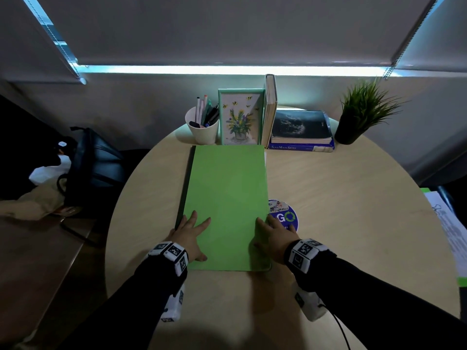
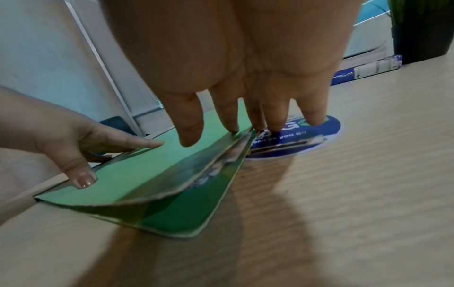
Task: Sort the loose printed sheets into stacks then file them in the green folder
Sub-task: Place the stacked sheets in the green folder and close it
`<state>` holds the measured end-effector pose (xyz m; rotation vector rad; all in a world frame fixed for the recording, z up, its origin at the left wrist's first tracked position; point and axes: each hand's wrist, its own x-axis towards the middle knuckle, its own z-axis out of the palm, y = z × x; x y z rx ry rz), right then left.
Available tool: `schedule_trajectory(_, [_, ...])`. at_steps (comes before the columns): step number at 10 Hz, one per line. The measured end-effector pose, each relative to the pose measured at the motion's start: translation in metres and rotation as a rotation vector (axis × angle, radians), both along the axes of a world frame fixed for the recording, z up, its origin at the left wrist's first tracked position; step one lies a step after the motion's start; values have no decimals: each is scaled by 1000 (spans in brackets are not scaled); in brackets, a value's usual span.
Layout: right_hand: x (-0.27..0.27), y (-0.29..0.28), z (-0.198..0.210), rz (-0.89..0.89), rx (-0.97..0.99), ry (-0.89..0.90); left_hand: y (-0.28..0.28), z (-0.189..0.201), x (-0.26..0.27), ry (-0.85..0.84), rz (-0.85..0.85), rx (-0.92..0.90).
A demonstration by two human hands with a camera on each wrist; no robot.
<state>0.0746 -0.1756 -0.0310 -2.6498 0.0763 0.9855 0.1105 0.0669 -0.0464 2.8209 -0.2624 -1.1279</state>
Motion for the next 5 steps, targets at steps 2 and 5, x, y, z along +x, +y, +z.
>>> schedule_trajectory(2, [-2,2,7,-10,22,26,2,-4,-1,-18,10,-10])
schedule_trajectory(5, [-7,-32,33,-44,23,-22,-27,26,-12,-220,162,-167])
